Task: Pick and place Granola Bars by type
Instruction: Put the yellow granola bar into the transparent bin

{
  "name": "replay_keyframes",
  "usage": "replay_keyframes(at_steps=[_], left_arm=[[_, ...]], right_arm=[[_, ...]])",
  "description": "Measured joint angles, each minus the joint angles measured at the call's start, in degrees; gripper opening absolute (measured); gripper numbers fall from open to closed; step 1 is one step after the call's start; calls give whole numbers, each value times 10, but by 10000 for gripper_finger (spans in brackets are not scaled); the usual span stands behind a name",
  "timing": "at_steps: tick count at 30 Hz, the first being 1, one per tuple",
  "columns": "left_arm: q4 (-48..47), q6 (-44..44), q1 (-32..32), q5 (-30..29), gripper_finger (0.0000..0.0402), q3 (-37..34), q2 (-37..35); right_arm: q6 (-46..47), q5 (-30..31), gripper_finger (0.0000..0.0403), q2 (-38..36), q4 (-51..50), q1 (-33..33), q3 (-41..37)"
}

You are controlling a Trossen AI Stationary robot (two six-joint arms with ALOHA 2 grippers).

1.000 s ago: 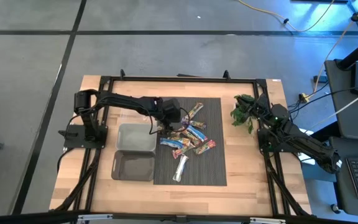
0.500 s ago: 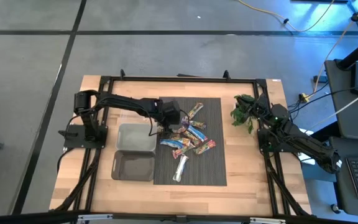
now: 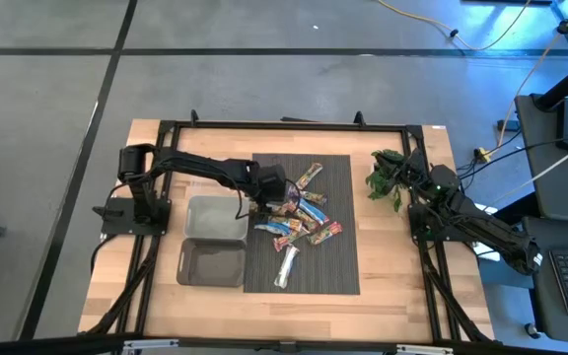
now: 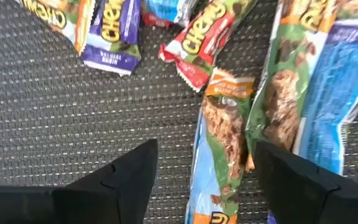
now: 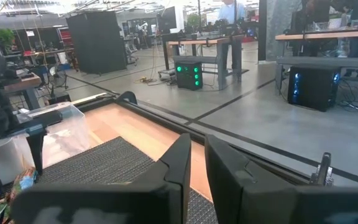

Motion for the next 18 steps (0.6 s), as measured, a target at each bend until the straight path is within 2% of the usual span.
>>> replay_keyframes(at_steps=[18], left_arm=[[-2,20,-4,-1,233,22,68]], right_arm=[[0,-5,52,9,-1,0,0]])
